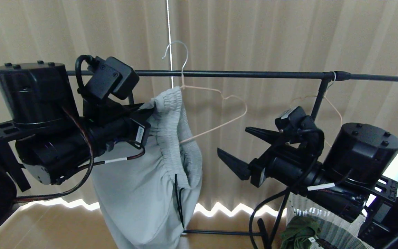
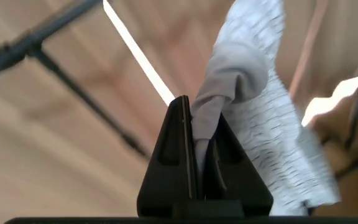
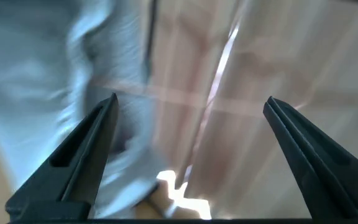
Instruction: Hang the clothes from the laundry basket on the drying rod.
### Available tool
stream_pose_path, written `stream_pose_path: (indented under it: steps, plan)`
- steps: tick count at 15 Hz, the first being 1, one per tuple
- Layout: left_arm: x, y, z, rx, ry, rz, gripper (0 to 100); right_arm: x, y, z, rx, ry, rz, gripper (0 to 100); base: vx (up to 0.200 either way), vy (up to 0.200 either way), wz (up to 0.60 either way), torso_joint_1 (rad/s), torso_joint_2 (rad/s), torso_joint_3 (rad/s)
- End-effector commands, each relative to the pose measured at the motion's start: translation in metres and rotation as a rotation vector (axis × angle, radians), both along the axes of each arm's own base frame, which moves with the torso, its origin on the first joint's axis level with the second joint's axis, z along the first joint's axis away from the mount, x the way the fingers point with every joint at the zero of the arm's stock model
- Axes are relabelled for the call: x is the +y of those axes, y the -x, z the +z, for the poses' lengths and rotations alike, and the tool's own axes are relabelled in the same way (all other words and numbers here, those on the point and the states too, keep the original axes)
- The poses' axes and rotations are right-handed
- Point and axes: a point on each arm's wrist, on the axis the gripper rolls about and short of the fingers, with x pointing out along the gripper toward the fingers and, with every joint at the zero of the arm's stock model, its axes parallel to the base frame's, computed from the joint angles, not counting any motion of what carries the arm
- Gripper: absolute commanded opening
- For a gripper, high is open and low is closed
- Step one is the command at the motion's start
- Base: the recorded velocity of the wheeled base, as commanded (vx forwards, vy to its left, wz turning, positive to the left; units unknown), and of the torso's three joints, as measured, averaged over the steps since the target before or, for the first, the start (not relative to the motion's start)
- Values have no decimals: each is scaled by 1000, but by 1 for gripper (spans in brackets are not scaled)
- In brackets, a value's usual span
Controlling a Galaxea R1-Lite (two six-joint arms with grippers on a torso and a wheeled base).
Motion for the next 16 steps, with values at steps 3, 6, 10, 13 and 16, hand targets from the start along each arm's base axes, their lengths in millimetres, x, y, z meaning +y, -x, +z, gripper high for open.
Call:
stream_pose_path:
  steps: [3,6,10,13,16]
  plan:
    - [-2,5,13,-101,63,-23,0,15,-7,-27,65,53,21,100,0,0,0,0,0,0]
    - [-4,15,22,-130,87,-62,0,17,-17,-29,75,43,3,100,0,0,0,0,0,0]
    - [-11,23,26,-145,93,-108,0,17,-20,-36,100,48,-8,100,0,0,0,0,0,0]
    - [-11,24,28,-149,95,-110,0,5,-29,-40,112,54,-55,100,0,0,0,0,0,0]
    - [-10,27,30,-158,101,-111,0,-15,-41,-41,118,52,-130,0,0,0,0,0,0,0]
